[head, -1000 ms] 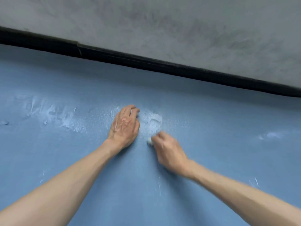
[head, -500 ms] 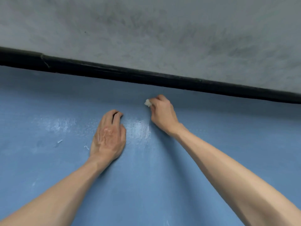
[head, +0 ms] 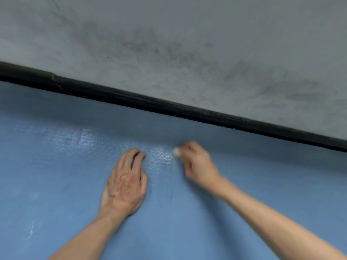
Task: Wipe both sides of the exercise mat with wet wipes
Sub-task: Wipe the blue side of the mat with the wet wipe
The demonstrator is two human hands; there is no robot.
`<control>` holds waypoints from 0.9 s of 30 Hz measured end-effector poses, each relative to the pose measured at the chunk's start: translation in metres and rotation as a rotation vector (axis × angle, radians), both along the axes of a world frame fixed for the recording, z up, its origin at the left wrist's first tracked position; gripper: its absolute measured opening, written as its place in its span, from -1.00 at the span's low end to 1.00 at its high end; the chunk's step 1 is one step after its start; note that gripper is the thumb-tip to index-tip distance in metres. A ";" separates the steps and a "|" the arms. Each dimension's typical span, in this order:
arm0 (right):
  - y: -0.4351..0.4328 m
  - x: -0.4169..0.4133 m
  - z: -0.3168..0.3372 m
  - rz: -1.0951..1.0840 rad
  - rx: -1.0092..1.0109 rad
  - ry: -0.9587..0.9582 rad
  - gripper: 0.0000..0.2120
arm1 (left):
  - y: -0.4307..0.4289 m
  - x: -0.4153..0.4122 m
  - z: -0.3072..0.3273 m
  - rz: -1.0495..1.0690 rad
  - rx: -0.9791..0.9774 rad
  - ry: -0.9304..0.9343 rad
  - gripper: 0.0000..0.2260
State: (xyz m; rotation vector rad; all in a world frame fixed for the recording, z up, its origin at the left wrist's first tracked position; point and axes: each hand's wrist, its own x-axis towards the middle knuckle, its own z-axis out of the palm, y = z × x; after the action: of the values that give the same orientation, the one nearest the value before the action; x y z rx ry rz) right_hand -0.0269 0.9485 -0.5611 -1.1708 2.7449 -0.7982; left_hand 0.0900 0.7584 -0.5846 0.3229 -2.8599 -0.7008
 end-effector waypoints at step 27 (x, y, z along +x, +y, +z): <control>-0.034 -0.072 0.023 -0.316 0.283 -0.124 -0.76 | -0.004 0.002 0.007 -0.037 0.076 -0.054 -0.71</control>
State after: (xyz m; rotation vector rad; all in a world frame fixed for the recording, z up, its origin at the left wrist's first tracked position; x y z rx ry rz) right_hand -0.0985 0.9146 -0.5376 -0.6253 2.8517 -0.4593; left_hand 0.0924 0.7547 -0.5780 0.3052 -2.9022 -0.8218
